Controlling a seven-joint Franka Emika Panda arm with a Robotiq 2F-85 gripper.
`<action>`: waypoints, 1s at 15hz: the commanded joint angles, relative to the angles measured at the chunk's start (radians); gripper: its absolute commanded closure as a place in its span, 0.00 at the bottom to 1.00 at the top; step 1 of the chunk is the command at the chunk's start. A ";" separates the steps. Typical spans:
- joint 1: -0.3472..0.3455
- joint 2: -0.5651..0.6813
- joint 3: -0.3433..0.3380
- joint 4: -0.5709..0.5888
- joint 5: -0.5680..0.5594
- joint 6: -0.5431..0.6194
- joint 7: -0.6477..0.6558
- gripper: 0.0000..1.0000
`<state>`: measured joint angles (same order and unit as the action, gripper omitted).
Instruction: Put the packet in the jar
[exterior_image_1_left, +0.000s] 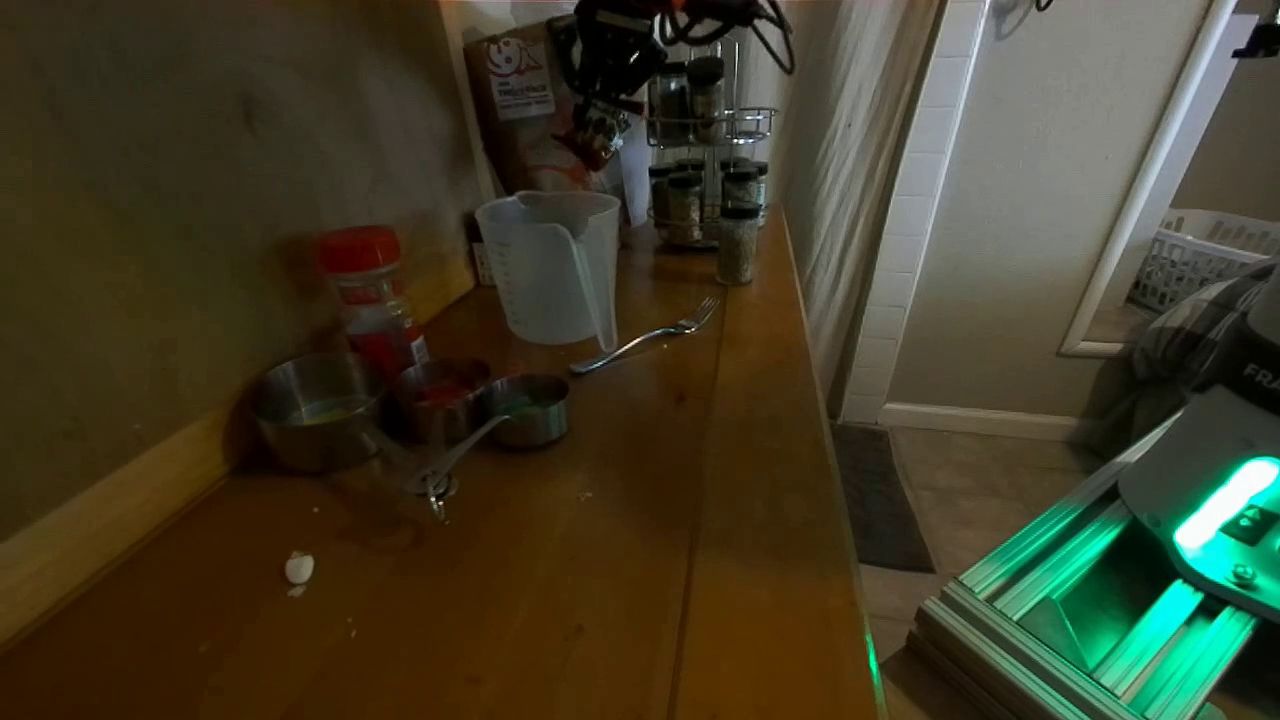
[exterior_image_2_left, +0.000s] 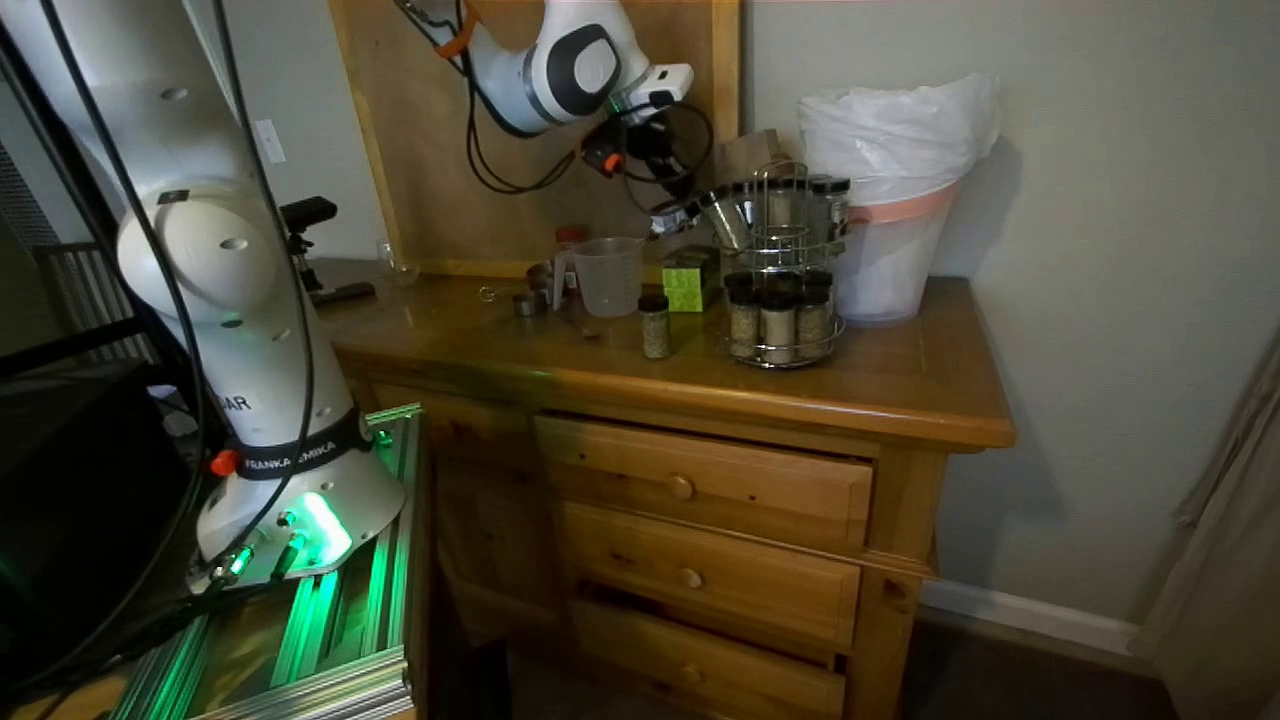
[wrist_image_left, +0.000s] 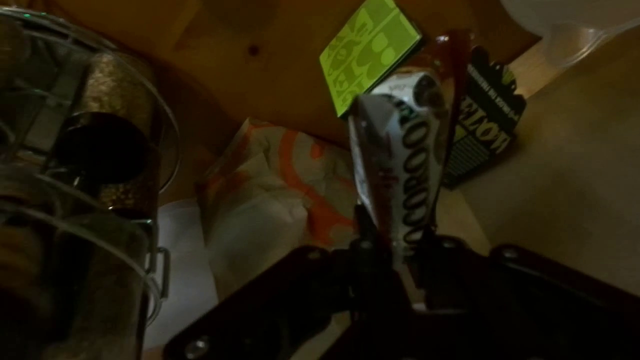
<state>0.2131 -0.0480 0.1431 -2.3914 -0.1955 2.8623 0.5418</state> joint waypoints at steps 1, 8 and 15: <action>-0.009 -0.093 0.021 -0.016 -0.128 -0.079 0.126 0.96; 0.058 -0.076 0.107 -0.001 0.114 -0.094 -0.144 0.96; 0.097 -0.112 0.139 -0.023 0.312 -0.170 -0.269 0.96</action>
<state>0.2964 -0.1244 0.2776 -2.3944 0.0334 2.7406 0.3241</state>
